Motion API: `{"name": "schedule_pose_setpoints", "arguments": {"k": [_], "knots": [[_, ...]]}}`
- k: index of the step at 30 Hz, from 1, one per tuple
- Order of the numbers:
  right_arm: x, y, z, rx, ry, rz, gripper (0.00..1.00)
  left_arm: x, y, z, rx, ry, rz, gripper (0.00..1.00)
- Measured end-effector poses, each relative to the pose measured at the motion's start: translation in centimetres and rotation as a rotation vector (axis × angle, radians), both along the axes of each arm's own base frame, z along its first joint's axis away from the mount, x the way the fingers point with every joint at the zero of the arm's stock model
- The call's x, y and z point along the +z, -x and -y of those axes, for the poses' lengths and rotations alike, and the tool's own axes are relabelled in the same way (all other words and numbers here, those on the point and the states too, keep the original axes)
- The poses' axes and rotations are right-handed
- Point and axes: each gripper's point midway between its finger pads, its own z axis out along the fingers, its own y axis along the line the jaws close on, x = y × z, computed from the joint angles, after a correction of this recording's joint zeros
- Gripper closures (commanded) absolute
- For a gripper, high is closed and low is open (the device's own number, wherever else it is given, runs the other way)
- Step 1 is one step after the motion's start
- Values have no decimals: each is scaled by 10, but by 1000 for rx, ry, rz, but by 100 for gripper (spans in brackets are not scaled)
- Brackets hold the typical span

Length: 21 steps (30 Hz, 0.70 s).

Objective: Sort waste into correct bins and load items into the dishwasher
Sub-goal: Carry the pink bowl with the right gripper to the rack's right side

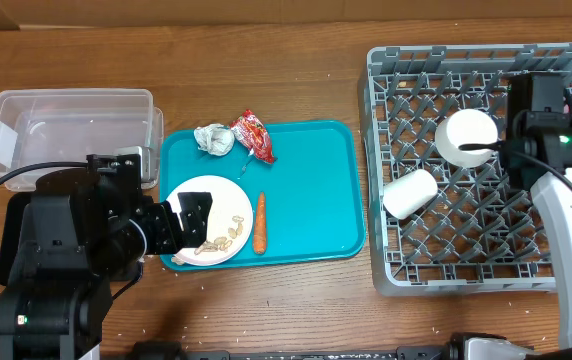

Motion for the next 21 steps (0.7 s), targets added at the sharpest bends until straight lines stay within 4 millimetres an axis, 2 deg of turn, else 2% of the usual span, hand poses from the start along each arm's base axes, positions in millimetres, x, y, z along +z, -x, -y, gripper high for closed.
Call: {"name": "schedule_pose_setpoints", "arguments": {"k": [9, 16, 21], "knots": [[-10, 4, 5, 38, -1, -120, 96, 0, 0, 0, 0, 0, 0, 0], [-4, -29, 22, 19, 118, -59, 96, 0, 0, 0, 0, 0, 0, 0], [-14, -37, 39, 14, 165, -134, 96, 0, 0, 0, 0, 0, 0, 0]]}}
